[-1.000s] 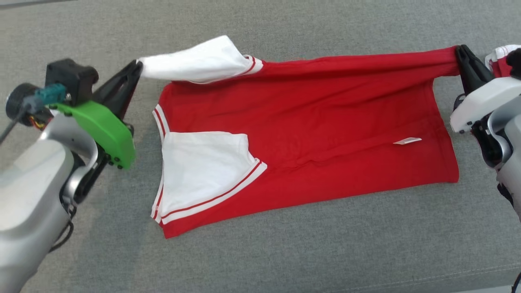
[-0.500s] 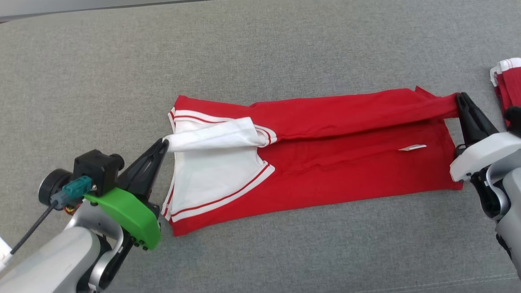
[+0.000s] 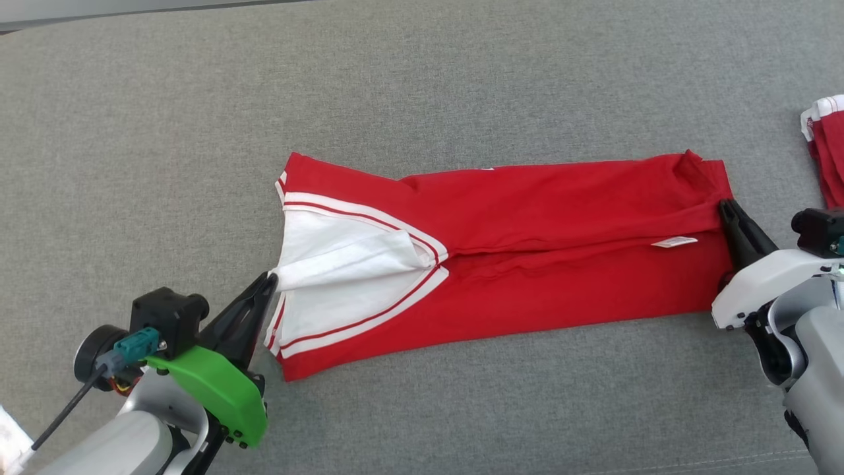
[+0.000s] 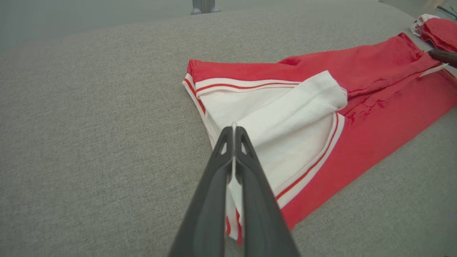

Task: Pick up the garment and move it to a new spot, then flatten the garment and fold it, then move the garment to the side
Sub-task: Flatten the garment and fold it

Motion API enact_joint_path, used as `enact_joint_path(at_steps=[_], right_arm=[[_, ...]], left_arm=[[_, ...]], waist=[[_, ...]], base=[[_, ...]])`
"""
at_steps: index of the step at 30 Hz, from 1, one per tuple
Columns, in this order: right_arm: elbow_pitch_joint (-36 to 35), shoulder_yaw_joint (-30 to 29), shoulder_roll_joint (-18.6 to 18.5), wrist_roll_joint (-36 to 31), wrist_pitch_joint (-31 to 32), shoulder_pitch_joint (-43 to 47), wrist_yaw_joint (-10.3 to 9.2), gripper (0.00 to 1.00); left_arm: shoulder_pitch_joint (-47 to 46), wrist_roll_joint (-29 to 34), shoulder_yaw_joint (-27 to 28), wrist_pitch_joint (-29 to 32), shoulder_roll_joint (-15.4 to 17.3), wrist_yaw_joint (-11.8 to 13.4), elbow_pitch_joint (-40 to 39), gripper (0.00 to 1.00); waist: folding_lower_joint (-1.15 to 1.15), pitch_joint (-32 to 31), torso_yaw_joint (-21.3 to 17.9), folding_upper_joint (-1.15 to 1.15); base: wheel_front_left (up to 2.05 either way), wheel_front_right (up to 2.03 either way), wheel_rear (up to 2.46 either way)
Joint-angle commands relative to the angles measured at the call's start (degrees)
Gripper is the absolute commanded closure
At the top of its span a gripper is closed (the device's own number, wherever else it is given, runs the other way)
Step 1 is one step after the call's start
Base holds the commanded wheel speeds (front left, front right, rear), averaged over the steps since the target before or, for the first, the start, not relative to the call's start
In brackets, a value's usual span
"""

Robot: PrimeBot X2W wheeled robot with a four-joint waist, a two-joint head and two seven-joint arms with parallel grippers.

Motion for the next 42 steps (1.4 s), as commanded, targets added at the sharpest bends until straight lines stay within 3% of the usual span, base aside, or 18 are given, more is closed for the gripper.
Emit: enact_joint_path(at_steps=[1,2,6,13,17,21,33,42], right_arm=[[0.0,-0.3,0.3,0.8,-0.2,1.2,-0.04,0.00],[0.0,-0.8,0.5,1.1,-0.7,1.4,-0.04,0.00],[-0.4,-2.6,1.2,2.3,-2.1,3.6,-0.04,0.00],[-2.2,-7.9,3.8,3.9,-3.4,11.1,-0.04,0.00],[-4.3,-11.0,6.1,4.0,-3.7,16.0,-0.03,0.00],[-7.6,-14.3,8.5,3.1,-3.7,19.8,-0.03,0.00],[-11.3,-21.0,13.0,-0.8,-3.7,25.8,-0.02,0.00],[-7.6,-23.6,12.2,-2.0,-2.4,21.1,-0.02,0.00]], left_arm=[[1.1,-0.3,-0.1,-0.5,-0.5,0.4,0.4,0.70],[1.3,-0.2,-0.1,-0.7,-0.8,0.6,0.7,0.00],[2.9,0.3,-0.1,-3.3,-2.5,2.0,1.9,0.00],[7.2,3.4,1.7,-10.3,-6.6,7.2,5.2,0.00],[11.1,5.5,5.0,-11.6,-10.2,8.1,6.8,0.00],[15.6,12.0,8.8,-11.6,-14.5,8.2,7.4,0.00],[23.3,25.0,16.5,-11.6,-26.6,2.2,11.7,0.00],[24.4,31.8,22.4,-11.6,-33.8,-3.1,13.2,0.00]], waist=[[0.00,-0.3,0.1,0.00],[0.00,-0.6,0.1,0.00],[0.00,-3.0,-0.1,0.00],[0.00,-8.7,-1.0,0.00],[0.00,-11.9,-1.3,0.00],[0.00,-14.3,-1.4,0.00],[0.00,-17.0,2.8,0.00],[0.00,-14.0,7.5,0.00]], base=[[0.00,0.00,0.00],[0.00,0.00,0.00],[0.00,0.00,0.00],[0.00,0.00,0.00],[0.00,0.00,0.00],[0.00,0.00,0.00],[0.00,0.00,0.00],[0.00,0.00,0.00]])
